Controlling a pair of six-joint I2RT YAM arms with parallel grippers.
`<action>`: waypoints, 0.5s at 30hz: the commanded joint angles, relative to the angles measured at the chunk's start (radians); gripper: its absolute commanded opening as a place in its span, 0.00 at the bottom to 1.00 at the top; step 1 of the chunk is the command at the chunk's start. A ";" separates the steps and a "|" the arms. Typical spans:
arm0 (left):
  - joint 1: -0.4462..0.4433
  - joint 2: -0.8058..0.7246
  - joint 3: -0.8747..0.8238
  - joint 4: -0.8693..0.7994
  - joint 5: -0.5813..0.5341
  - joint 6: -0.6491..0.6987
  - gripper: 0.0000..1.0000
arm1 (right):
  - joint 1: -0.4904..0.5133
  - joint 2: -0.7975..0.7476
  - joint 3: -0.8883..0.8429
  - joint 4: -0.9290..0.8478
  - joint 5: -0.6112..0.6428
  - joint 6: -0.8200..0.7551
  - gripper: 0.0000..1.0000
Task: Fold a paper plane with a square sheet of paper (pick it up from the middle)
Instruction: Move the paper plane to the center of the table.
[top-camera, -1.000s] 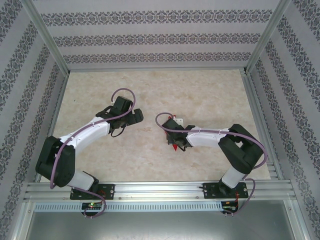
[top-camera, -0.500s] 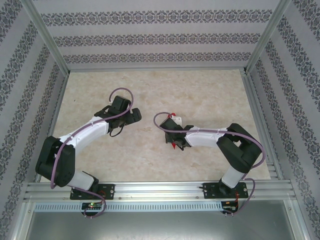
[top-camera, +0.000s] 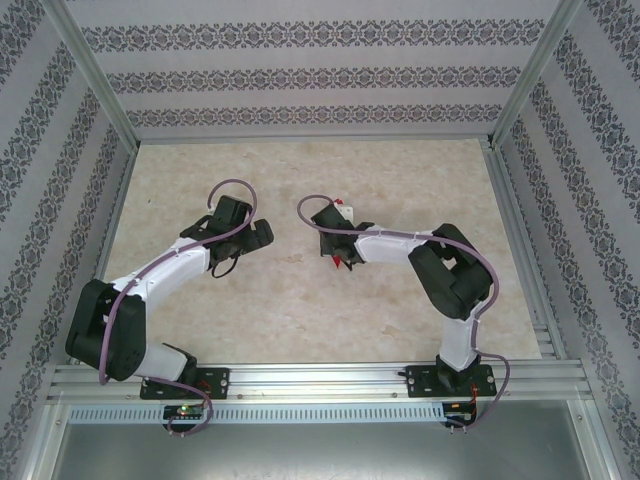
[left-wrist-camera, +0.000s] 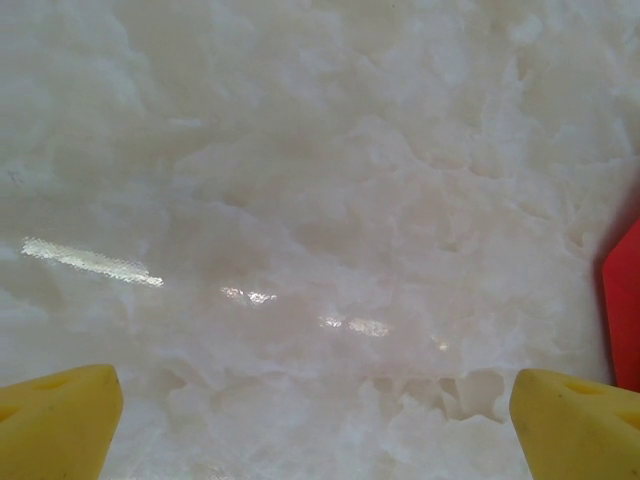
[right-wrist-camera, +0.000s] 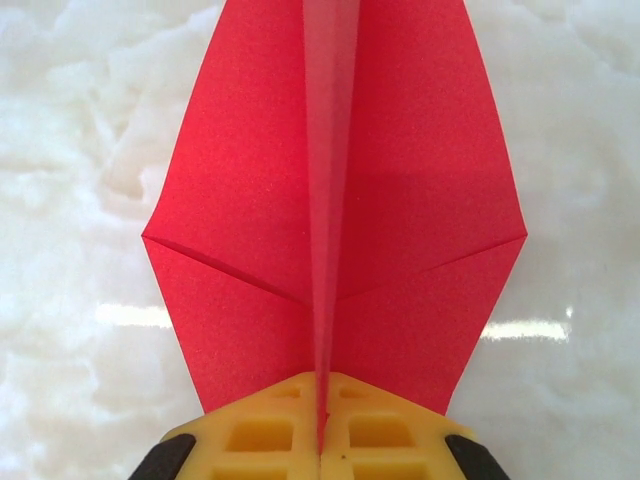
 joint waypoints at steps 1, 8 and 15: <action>0.016 -0.025 -0.007 -0.008 -0.001 0.004 1.00 | -0.013 0.046 0.055 -0.022 -0.013 -0.038 0.06; 0.025 -0.028 -0.010 -0.006 0.001 0.019 1.00 | -0.020 0.117 0.076 -0.049 -0.033 -0.018 0.12; 0.041 -0.028 0.014 -0.002 -0.032 0.046 1.00 | -0.019 0.057 0.101 -0.090 -0.033 0.006 0.17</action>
